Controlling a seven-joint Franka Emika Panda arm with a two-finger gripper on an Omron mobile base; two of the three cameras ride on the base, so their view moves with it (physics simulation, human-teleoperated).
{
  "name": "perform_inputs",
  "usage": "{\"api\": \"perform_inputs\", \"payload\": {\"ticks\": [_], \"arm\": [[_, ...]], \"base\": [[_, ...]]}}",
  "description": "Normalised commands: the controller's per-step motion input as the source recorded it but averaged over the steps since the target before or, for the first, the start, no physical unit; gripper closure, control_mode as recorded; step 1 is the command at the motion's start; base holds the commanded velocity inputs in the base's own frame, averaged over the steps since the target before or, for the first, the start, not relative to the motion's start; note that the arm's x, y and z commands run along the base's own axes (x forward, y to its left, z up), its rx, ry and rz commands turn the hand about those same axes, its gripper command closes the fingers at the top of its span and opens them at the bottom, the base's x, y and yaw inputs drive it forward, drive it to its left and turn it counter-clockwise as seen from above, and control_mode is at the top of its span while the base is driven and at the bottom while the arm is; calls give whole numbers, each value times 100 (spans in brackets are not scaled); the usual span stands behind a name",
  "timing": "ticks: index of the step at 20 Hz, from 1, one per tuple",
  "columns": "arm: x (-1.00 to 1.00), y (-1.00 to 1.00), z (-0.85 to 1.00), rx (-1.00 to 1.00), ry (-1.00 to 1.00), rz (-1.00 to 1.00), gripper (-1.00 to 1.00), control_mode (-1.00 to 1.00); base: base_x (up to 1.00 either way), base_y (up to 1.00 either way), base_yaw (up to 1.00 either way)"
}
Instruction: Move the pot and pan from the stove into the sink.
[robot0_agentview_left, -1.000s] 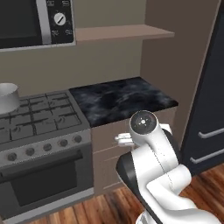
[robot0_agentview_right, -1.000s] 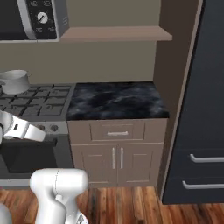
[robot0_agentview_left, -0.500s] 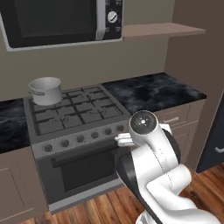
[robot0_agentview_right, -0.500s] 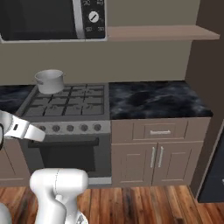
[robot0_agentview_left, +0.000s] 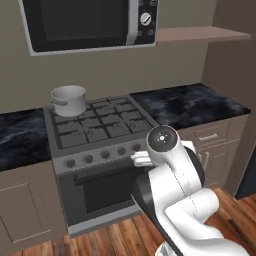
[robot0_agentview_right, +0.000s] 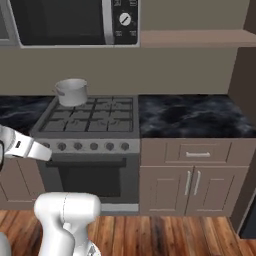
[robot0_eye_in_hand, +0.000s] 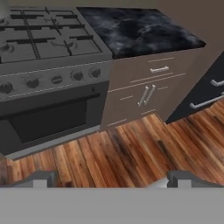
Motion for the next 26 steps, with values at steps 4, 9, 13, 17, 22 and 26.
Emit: {"api": "perform_inputs", "payload": {"ticks": [4,9,13,17,22,26], "arm": [[0,0,0,0,0,0,-100,100],[0,0,0,0,0,0,-100,100],[0,0,0,0,0,0,-100,100],[0,0,0,0,0,0,-100,100],[0,0,0,0,0,0,-100,100],[0,0,0,0,0,0,-100,100]], "base": [[0,0,32],[0,0,11],[42,5,0],[75,19,0],[74,23,0],[69,25,0]]}}
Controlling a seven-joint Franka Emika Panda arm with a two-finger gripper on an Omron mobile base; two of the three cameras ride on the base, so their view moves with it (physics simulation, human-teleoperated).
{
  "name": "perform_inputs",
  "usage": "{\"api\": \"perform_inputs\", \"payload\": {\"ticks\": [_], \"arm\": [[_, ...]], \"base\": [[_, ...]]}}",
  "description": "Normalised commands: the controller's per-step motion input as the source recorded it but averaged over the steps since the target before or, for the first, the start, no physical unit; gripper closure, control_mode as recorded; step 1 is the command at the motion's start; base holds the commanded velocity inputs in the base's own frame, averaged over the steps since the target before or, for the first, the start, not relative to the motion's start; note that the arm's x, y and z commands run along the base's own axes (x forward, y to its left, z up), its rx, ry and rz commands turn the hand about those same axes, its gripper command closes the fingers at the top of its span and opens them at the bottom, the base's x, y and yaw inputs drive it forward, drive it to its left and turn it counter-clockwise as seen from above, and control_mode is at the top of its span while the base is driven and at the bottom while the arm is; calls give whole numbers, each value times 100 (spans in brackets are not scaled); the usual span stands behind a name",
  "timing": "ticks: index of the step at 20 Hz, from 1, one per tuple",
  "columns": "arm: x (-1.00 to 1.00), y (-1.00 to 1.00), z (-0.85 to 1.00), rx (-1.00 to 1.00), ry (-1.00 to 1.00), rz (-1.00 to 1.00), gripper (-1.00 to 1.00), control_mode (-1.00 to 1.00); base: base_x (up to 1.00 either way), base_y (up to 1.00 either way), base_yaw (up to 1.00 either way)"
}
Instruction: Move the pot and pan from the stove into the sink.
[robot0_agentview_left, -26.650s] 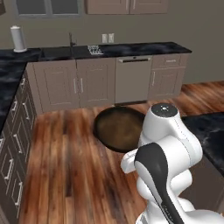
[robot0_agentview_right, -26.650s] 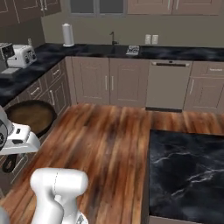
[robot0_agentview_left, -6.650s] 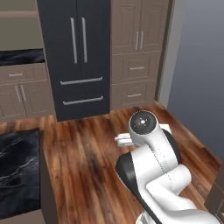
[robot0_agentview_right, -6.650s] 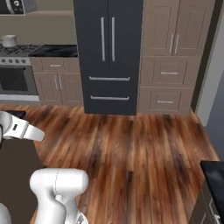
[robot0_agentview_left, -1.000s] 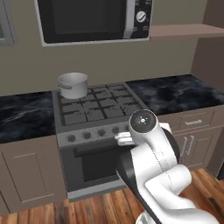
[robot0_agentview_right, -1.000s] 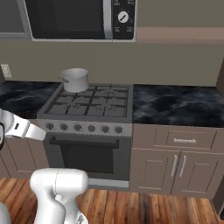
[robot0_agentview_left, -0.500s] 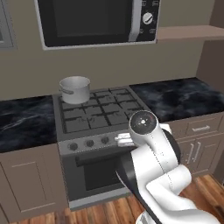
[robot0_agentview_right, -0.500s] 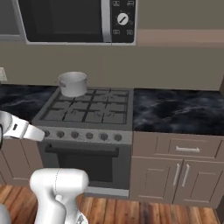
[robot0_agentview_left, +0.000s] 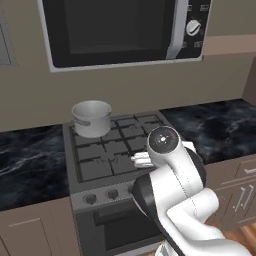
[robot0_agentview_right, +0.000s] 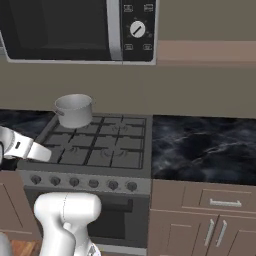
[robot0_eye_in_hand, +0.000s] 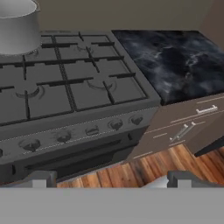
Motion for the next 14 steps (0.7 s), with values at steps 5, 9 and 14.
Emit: {"api": "perform_inputs", "payload": {"ticks": [5,9,14], "arm": [[0,0,0,0,0,0,-100,-100],[15,2,-1,1,0,0,-100,-100],[63,19,0,7,0,0,-100,-100]], "base": [[24,6,0],[0,0,0],[0,0,0]]}}
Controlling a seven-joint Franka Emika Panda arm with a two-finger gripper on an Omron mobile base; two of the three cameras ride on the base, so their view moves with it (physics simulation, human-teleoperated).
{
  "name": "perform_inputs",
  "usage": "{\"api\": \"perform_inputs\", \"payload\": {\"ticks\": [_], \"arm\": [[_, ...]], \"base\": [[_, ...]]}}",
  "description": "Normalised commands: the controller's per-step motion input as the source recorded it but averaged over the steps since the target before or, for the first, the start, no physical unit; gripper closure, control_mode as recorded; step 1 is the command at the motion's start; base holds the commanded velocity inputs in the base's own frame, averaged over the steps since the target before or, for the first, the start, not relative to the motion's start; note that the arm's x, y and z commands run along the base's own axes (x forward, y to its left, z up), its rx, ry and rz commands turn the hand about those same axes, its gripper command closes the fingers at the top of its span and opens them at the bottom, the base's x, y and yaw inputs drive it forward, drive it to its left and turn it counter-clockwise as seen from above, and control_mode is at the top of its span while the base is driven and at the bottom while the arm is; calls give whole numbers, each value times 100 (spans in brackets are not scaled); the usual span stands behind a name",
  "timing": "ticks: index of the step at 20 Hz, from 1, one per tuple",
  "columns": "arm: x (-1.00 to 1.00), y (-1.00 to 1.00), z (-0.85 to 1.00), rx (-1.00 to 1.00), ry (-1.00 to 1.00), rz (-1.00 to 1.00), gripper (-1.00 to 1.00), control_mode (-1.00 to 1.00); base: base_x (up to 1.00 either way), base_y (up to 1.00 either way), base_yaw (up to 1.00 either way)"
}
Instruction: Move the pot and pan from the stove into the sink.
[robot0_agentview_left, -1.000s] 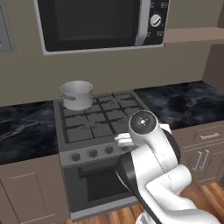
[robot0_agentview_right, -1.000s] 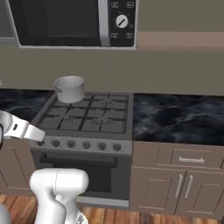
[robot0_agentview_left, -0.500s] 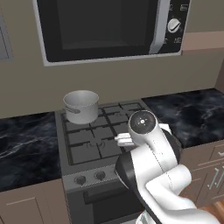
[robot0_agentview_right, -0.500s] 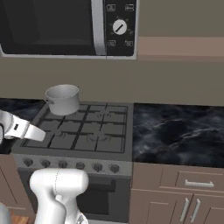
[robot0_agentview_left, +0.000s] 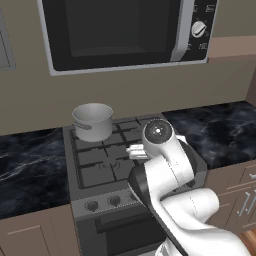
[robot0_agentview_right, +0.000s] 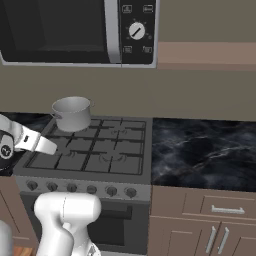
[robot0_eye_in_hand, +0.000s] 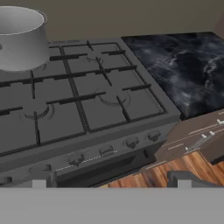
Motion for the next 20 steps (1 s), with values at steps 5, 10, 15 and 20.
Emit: {"api": "perform_inputs", "payload": {"ticks": [5,10,15,20], "arm": [[25,2,18,17,0,2,-100,-100],[1,-14,11,25,-2,5,-100,-100],[-3,-21,5,35,-7,1,-100,-100],[-6,-22,0,34,-15,1,-100,-100]], "base": [[0,0,0],[0,0,0],[0,0,0],[0,0,0]]}}
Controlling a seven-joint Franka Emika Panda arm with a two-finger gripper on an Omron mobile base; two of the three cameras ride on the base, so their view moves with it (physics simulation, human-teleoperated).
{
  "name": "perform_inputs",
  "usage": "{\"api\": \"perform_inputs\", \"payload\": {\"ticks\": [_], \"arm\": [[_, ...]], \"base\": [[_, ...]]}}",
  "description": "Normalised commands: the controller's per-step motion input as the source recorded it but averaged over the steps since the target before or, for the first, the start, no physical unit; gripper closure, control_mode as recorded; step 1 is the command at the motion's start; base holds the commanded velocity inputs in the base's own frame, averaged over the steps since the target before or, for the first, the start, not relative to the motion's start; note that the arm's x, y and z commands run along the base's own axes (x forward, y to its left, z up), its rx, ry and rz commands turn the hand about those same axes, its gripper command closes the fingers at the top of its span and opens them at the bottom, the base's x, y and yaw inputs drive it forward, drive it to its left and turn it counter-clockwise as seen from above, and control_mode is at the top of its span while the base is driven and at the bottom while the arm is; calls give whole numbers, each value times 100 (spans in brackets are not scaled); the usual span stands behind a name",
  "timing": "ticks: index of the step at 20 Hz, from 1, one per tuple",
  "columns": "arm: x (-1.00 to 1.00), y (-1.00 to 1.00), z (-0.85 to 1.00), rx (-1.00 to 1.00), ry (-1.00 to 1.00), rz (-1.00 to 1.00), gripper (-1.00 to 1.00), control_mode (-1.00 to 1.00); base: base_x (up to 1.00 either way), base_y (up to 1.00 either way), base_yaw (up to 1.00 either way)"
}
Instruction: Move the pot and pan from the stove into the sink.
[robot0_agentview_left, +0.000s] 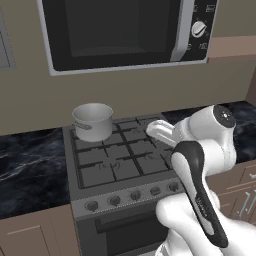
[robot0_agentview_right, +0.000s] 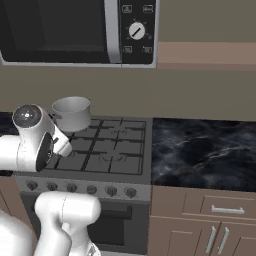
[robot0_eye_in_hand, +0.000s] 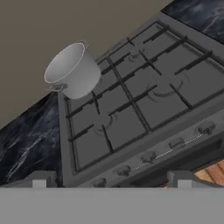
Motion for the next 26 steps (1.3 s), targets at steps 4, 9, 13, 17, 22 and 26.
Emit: {"api": "perform_inputs", "payload": {"ticks": [4,9,13,17,22,26], "arm": [[0,-12,0,29,-8,2,-100,-100],[7,5,-1,6,1,0,-100,-100],[57,19,-14,7,2,0,-100,-100],[76,13,-25,10,1,0,-100,-100],[85,13,-31,10,0,0,-100,-100],[84,22,-22,9,0,-1,-100,-100]], "base": [[0,0,0],[0,0,0],[0,0,0],[0,0,0],[0,0,0],[0,0,0]]}}
